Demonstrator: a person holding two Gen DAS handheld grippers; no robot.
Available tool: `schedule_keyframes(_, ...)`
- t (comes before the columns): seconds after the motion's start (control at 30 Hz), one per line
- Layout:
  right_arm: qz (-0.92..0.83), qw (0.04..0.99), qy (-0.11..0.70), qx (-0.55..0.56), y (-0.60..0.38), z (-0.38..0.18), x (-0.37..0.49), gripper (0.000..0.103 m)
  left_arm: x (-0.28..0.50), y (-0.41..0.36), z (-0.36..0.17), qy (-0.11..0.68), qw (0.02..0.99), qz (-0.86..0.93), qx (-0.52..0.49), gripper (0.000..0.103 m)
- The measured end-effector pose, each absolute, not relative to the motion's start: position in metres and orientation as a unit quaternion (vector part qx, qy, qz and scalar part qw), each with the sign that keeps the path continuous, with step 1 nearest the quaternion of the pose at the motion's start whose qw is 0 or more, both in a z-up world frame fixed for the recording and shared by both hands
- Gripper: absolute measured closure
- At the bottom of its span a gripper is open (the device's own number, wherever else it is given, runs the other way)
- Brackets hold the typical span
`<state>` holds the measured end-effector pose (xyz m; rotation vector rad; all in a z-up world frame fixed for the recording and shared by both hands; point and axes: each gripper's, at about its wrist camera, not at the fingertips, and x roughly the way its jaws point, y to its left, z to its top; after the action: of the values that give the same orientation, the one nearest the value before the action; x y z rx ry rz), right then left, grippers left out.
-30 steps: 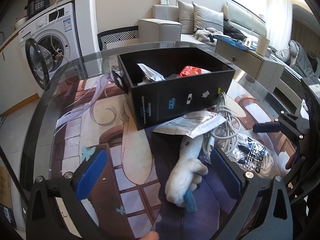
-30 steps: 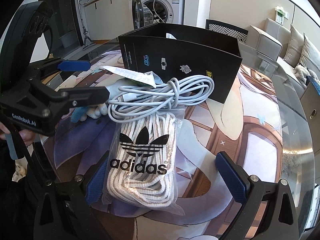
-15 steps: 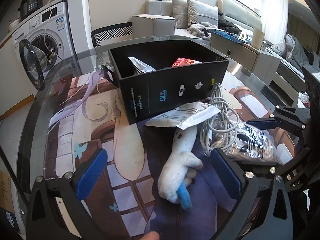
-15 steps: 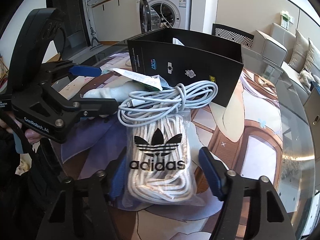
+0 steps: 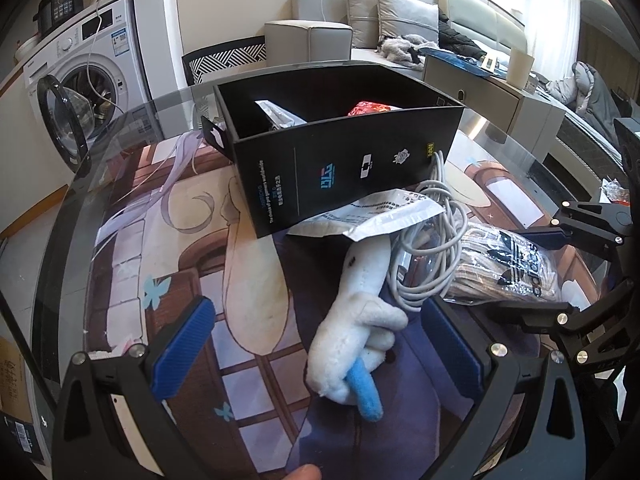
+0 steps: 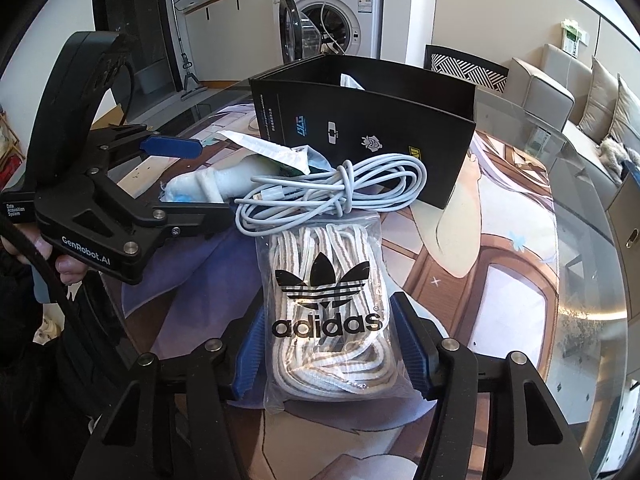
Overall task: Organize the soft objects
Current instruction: 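Grasp the white plush toy with the left tool while the right grasps the adidas rope bag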
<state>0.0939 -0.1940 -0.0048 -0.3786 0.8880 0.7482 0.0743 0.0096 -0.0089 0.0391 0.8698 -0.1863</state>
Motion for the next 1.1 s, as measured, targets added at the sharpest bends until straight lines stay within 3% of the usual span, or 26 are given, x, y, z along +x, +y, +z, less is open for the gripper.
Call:
schedule_keyframes(0.23,0.351,0.821,0.415,-0.177,-0.194,-0.005,0.095,0.043,0.078,0.015,-0.015,0.437,0.896,-0.081,0.006,0.0)
schedule_keyframes(0.43,0.352,0.823,0.405,-0.186,-0.198,-0.002,0.091,0.052,0.078,0.018,-0.015,0.436,0.896,-0.084,0.001,0.0)
schedule_keyframes(0.67,0.34,0.829,0.402,-0.189,-0.208,0.002,0.093,0.053,0.077,0.019,-0.014,0.431,0.898,-0.093,-0.004,0.004)
schedule_keyframes(1.1,0.33,0.836,0.392,-0.195,-0.211,0.01,0.092,0.053,0.071,0.011,-0.01,0.436,0.892,-0.121,0.017,0.058)
